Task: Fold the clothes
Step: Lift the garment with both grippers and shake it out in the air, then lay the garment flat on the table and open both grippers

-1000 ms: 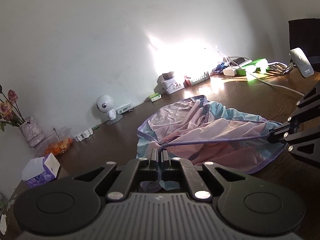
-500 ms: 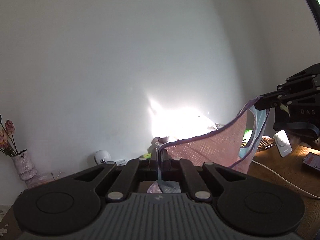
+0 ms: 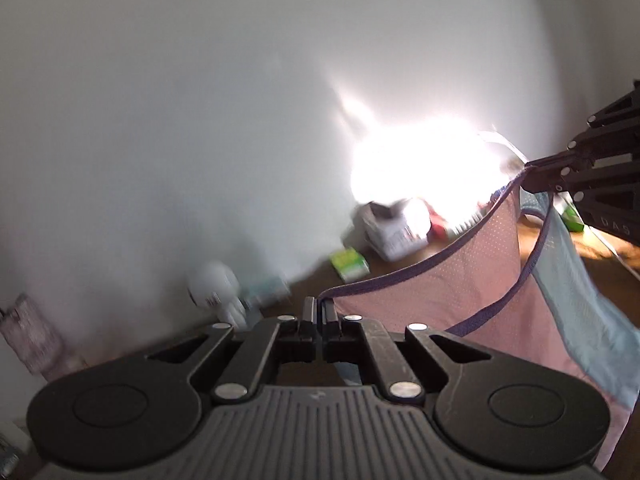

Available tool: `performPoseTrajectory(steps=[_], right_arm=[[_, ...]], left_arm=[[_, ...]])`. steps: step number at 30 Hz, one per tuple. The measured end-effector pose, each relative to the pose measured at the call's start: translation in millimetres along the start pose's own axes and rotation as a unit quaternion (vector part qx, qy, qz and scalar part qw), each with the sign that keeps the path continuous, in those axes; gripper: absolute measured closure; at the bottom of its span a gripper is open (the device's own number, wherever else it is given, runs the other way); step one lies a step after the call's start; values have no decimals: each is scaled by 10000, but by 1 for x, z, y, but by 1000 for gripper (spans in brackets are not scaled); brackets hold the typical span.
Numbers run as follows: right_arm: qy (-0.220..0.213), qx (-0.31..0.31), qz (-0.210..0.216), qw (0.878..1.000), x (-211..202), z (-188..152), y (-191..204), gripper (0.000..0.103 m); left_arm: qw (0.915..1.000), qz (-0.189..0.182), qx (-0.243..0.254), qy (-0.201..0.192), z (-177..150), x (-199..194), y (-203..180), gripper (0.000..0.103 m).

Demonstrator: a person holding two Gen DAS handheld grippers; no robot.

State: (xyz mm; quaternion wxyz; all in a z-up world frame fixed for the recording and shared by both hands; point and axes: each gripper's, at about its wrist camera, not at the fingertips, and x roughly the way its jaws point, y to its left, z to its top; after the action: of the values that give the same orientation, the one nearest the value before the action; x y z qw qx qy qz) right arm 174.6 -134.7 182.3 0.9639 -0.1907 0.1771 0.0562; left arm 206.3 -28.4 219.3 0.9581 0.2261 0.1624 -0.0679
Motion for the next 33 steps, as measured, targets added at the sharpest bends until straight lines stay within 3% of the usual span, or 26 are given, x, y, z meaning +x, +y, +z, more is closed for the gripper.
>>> performPoseTrajectory(steps=[2,4,6,10,13,17,20,22,25,26,27,28,29,31,33], right_arm=[[-540,119,-287,9981,-14,50,-22,103],[-1094,204,-501,9925,-47,92,-43,103],[-1532,229,-575,9862,-85,120,-57,103],[-2019,217,-694,9767,-145,137,-69,103],[-2047,302,-599,9765,-173,124,-69,102],[-1596,144,-324,9865,-188,67,-44,102],[-936,8,79,9956,-182,-10,-12,102],[-329,126,436,9984,-177,-75,12,102],[632,442,1040,9916,-187,-175,45,103],[898,709,1237,9857,-201,-204,51,103],[1093,1012,1430,9784,-220,-229,53,102],[1213,1317,1610,9706,-234,-248,51,101],[1257,1567,1751,9638,-250,-261,49,101],[1108,1757,1872,9601,-276,-268,43,94],[917,1807,1762,9633,-285,-261,35,72]], left_arm=[[9973,393,22,-623,56,-25,27,101],[9919,552,-134,-1132,100,-68,50,101],[9843,737,-86,-1604,121,-111,59,101],[9757,886,33,-2003,123,-171,54,101],[9753,963,226,-1976,102,-195,37,101],[9871,693,167,-1437,33,-208,2,100],[9982,99,-41,-597,-65,-203,-44,100],[9988,-394,-298,19,-136,-199,-78,100],[9858,-1115,-1019,737,-221,-216,-111,94],[9782,-1324,-1294,944,-240,-226,-108,84],[9691,-1521,-1589,1117,-256,-239,-103,62],[9609,-1717,-1857,1129,-267,-252,-95,53],[9532,-1903,-2101,1053,-276,-264,-86,40],[9457,-1922,-2458,915,-275,-272,-68,31],[9478,-1725,-2531,887,-263,-257,-57,24]])
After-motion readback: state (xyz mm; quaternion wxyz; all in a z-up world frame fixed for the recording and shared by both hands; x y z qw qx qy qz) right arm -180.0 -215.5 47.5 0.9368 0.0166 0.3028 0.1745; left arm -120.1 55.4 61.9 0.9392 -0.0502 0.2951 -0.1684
